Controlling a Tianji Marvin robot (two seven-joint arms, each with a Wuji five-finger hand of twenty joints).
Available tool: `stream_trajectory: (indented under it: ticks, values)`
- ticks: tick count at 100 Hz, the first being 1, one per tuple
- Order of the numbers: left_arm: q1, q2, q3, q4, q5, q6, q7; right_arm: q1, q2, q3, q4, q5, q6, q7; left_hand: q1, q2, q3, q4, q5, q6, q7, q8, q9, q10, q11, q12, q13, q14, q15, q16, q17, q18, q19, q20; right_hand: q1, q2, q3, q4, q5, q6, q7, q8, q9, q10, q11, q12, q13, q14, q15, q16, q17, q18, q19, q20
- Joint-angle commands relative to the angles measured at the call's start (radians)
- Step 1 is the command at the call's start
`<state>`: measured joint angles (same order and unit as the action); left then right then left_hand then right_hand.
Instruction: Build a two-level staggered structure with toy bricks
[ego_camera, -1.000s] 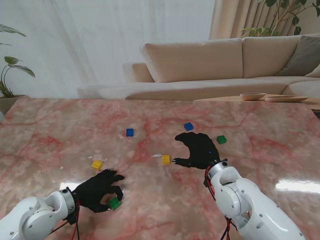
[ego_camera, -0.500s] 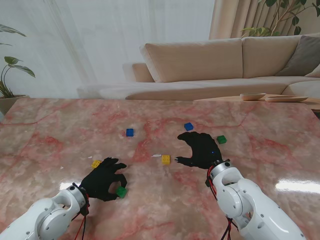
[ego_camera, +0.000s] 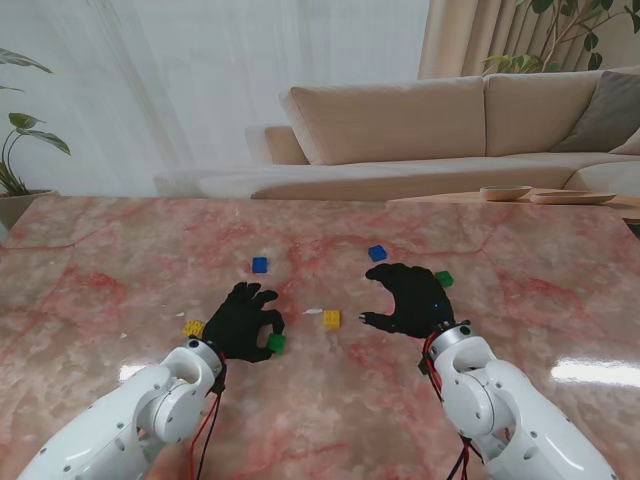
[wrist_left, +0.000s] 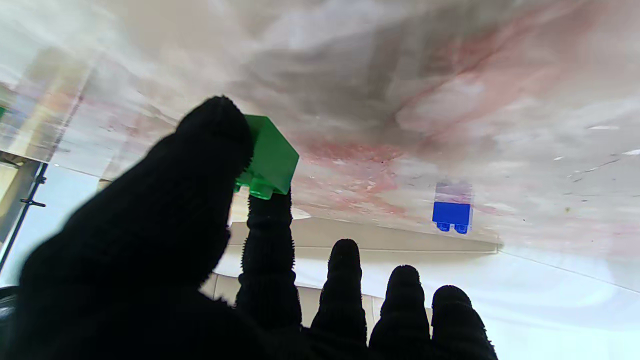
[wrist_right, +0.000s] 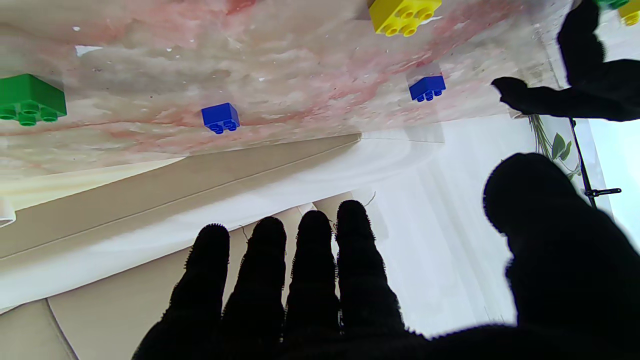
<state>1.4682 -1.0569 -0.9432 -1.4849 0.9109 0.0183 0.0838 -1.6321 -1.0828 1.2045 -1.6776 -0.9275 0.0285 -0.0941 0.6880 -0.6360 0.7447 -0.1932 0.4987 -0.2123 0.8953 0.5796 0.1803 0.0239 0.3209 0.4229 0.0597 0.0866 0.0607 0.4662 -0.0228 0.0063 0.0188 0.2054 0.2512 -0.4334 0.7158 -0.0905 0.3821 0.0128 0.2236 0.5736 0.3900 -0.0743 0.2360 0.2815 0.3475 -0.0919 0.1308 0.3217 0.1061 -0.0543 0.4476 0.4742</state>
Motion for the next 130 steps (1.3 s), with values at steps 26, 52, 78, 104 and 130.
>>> stream_trajectory:
  ticks: [26,52,78,104,130]
  values:
    - [-0.146,-0.05,0.14,0.105,-0.078,0.082,0.02,-0.017,-0.001,0.018,-0.005,0.009,0.002,0.015,0.025,0.1,-0.035,-0.001,0.047,-0.027,0.135,0.062,0.019,0.011,-0.011,-0.023,-0.028,-0.003,-0.002,-0.001,-0.011,0.004,-0.005,0.004,-0.018,0.005,0.026,0.023,0.003,-0.013,0.005,-0.015,-0.001,0.008,0.001,-0.007,-0.033,0.0,-0.013,-0.019,-0.009,-0.027,0.005,-0.02]
    - [-0.239,-0.079,0.241,0.203,-0.145,0.127,0.037,-0.031,-0.001,0.034,-0.009,0.009,0.001,0.015,0.028,0.098,-0.038,0.003,-0.023,-0.014,0.136,0.089,0.011,0.01,-0.041,-0.025,-0.028,-0.005,-0.008,-0.023,-0.008,0.003,-0.014,-0.007,-0.016,0.005,0.028,0.022,0.004,-0.013,0.006,-0.016,-0.001,0.007,0.0,-0.007,-0.034,-0.001,-0.014,-0.019,-0.009,-0.028,0.005,-0.021]
    - [-0.315,-0.114,0.322,0.308,-0.213,0.12,0.067,-0.035,0.001,0.041,-0.015,0.011,0.004,0.028,0.007,0.124,-0.012,0.005,-0.103,-0.004,0.137,0.149,0.0,0.006,-0.089,-0.008,-0.026,-0.012,-0.014,-0.067,-0.005,-0.004,-0.021,-0.034,-0.016,0.005,0.029,0.021,0.005,-0.013,0.006,-0.017,0.002,0.007,-0.001,-0.008,-0.037,-0.001,-0.015,-0.02,-0.01,-0.028,0.005,-0.022]
    - [-0.358,-0.138,0.363,0.36,-0.253,0.127,0.077,-0.039,0.002,0.047,-0.023,0.014,0.012,0.041,0.004,0.135,-0.008,0.007,-0.124,-0.001,0.124,0.153,-0.002,0.006,-0.092,-0.001,-0.027,-0.01,-0.012,-0.068,-0.006,-0.002,-0.02,-0.036,-0.017,0.008,0.031,0.021,0.005,-0.012,0.006,-0.019,0.003,0.005,-0.003,-0.008,-0.04,-0.001,-0.015,-0.02,-0.011,-0.028,0.005,-0.023]
    - [-0.383,-0.151,0.39,0.378,-0.268,0.125,0.078,-0.042,0.002,0.055,-0.029,0.013,0.014,0.05,-0.023,0.129,0.007,0.011,-0.127,0.012,0.109,0.158,-0.005,0.007,-0.103,0.001,-0.026,-0.01,-0.015,-0.075,-0.006,-0.001,-0.021,-0.04,-0.018,0.009,0.035,0.02,0.006,-0.014,0.007,-0.019,0.004,0.005,-0.004,-0.007,-0.04,-0.001,-0.015,-0.02,-0.011,-0.029,0.005,-0.023]
